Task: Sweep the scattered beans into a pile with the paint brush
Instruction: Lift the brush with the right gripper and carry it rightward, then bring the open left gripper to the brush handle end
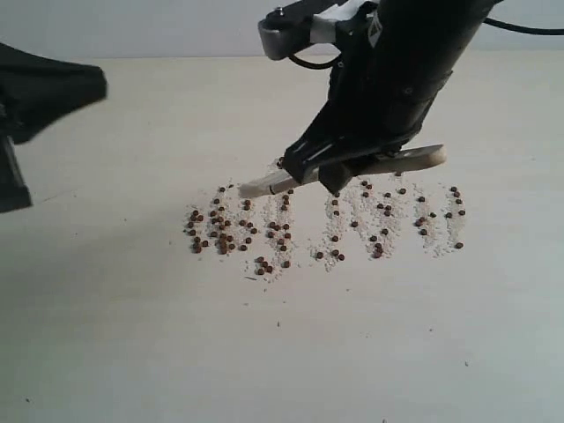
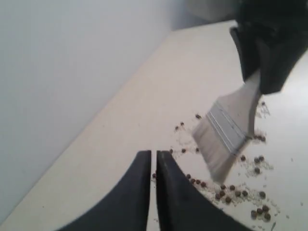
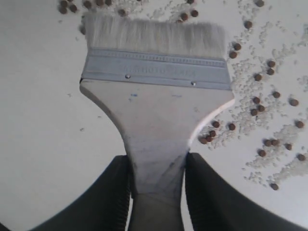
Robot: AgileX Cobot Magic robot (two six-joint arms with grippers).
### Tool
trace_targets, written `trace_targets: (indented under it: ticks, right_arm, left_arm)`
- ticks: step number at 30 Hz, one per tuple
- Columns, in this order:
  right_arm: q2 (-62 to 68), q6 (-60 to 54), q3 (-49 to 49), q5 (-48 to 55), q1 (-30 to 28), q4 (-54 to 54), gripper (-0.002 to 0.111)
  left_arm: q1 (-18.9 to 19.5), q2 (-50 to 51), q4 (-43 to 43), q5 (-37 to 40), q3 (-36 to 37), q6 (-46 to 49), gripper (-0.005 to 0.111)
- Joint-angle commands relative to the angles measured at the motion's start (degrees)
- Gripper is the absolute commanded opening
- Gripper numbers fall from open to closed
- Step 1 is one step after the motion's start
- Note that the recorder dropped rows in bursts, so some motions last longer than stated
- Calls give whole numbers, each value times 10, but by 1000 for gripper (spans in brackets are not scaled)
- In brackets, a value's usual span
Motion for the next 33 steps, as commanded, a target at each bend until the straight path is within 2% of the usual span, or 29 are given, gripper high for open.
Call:
trace_targets:
  ticks: [1, 3, 6, 7, 11, 18, 21, 24, 33]
  right_arm:
    - [14, 2, -36, 12, -3, 16, 0]
    - [19, 2, -47, 13, -3, 18, 0]
    - [30, 7, -61, 13, -3, 23, 0]
    - [37, 8, -65, 12, -3, 28, 0]
    - [52, 16, -69, -2, -3, 32, 0]
    - [53, 17, -98, 0, -3, 52, 0]
    - [53, 17, -104, 4, -3, 62, 0]
    - [53, 12, -104, 4, -3, 63, 0]
    - [53, 11, -104, 6, -3, 73, 0]
  left_arm:
    - [-90, 73, -2, 76, -26, 112, 27]
    - [-130, 98, -24, 108, -31, 149, 39]
    - [-182, 124, -74, 146, -31, 205, 50]
    - [-198, 134, -77, 153, -31, 210, 52]
    - [-223, 147, -73, 169, -31, 218, 54]
    - [-226, 180, -135, 167, -31, 298, 54]
    - [-226, 190, -217, 163, -31, 358, 54]
    - [-226, 194, -245, 146, -31, 412, 54]
    - [-226, 196, -260, 143, -31, 417, 54]
